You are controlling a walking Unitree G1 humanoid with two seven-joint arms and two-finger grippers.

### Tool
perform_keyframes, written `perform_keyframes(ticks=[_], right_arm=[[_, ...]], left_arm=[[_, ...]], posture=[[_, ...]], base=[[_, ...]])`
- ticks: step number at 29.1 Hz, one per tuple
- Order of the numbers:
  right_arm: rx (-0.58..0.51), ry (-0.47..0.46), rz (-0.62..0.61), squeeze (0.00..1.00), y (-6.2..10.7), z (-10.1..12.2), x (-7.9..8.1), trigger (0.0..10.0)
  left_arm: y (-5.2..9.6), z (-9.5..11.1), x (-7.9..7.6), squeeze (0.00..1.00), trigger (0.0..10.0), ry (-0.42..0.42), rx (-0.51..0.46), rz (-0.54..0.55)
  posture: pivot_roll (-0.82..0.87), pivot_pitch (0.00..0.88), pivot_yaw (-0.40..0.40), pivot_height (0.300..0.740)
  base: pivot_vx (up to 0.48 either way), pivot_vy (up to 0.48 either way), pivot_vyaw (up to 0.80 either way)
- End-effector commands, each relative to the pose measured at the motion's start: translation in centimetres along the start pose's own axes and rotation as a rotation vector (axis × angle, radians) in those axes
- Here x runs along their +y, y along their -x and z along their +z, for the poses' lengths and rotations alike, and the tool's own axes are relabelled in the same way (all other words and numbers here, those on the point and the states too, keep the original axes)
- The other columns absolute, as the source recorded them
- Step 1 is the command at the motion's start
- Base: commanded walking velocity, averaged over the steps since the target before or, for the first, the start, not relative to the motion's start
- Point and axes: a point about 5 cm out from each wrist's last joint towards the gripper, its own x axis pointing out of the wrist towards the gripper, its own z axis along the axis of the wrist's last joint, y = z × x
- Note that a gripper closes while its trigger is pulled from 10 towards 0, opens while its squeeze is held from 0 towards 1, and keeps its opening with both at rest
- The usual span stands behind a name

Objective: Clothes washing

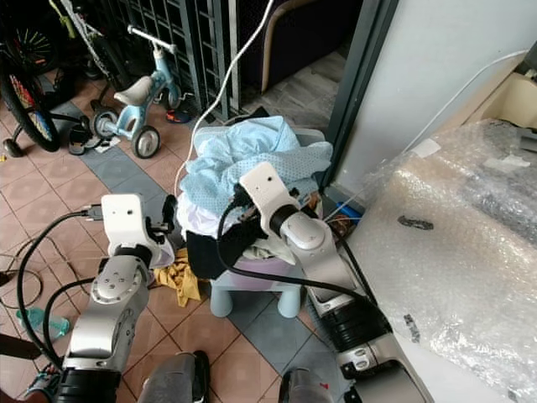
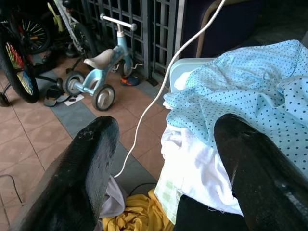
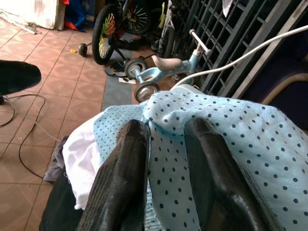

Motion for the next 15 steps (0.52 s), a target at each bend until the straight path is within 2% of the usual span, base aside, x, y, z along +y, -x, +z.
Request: perform_keyframes(ticks=[1,3,9,14,15], right_arm=[[-0.083,0.012,0.043,1.0,-0.3,1.8,0.2,10.0],[-0.175,0.002,0.069,1.0,-0.2,3.3,0.1,10.0],[-0.261,-0.015,0.032,1.0,-0.4,5.0,-1.1,10.0],[-0.239,0.051,-0.017,1.0,-0.6,4.7,-2.1,10.0],[-0.196,0.079,-0.05,1.0,-0.8,4.1,-2.5,10.0]], left_arm=[[0.1,0.3,-0.3,0.0,10.0,-0.001,-0.007,-0.021],[0.1,0.3,-0.4,0.0,10.0,-0.001,-0.008,-0.024],[0.2,0.4,-0.5,0.0,10.0,0.002,-0.01,-0.031],[0.1,0.4,-0.6,0.0,10.0,0.003,-0.012,-0.031],[0.1,0.5,-0.6,0.0,10.0,0.003,-0.013,-0.031]], posture=[[0.04,0.102,0.003,0.74],[0.05,0.102,0.001,0.74],[0.05,0.101,-0.003,0.74],[0.05,0.1,-0.006,0.74],[0.05,0.1,-0.008,0.74]], base=[[0.0,0.0,0.0],[0.0,0.0,0.0],[0.0,0.0,0.0],[0.0,0.0,0.0],[0.0,0.0,0.0]])
